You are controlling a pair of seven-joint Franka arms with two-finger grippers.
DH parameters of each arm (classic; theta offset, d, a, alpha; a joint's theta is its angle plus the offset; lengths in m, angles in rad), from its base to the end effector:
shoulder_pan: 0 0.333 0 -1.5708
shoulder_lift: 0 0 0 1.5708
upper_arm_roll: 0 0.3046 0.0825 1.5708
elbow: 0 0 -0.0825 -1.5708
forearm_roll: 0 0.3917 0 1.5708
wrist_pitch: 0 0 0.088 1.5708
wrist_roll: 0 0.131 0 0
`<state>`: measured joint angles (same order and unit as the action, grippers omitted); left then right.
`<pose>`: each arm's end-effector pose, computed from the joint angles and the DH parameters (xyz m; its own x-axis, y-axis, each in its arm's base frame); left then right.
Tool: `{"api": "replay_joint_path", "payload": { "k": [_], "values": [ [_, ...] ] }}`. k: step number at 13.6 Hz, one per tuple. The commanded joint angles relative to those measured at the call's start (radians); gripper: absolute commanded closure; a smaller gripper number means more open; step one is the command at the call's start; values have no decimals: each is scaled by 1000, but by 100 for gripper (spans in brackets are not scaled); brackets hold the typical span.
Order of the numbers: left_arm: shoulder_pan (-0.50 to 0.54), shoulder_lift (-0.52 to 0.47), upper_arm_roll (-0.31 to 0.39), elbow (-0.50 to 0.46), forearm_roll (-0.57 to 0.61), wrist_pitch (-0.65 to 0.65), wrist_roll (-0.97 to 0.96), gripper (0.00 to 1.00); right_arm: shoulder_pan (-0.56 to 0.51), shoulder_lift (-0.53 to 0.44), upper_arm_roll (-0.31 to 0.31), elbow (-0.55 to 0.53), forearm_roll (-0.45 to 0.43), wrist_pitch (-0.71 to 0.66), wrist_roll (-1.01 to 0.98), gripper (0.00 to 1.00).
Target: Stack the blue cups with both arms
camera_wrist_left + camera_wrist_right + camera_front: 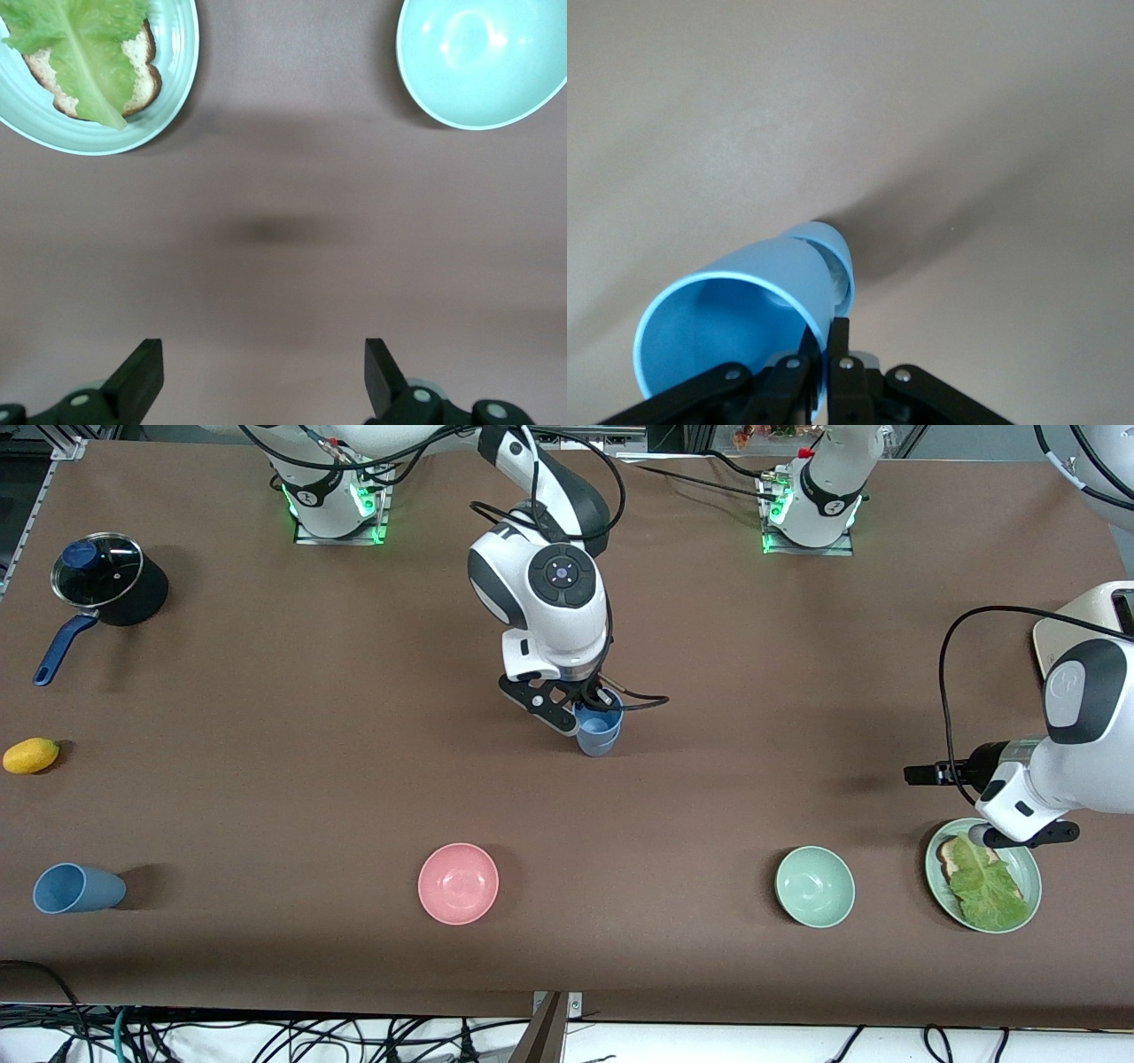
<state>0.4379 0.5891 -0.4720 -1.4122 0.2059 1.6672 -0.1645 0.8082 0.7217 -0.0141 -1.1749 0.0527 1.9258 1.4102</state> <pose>0.6688 0.0495 0.3302 0.9558 0.1093 -0.2728 0.1190 -0.9927 0.0190 0.5221 0.5419 0.3317 0.8079 -0.5883 -0.0355 -0.5893 -0.8071 -0.0351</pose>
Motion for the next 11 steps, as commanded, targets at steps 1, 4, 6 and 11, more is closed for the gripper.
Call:
{"api": "replay_joint_path", "payload": {
  "k": [1,4,6,11],
  "values": [
    [5,-35,-4,-27,32,-14,13,0,25,-4,-9,20,-16,-28,38,100],
    [5,-45,-5,-27,32,-37,8,0,23,-1,-9,14,-39,-27,35,100],
    [4,-51,-8,-24,29,-52,7,0,23,-1,-9,11,-54,-28,27,100],
    [-186,-236,259,-140,-110,-31,120,0,22,5,-9,8,-60,-27,26,100]
  ]
}}
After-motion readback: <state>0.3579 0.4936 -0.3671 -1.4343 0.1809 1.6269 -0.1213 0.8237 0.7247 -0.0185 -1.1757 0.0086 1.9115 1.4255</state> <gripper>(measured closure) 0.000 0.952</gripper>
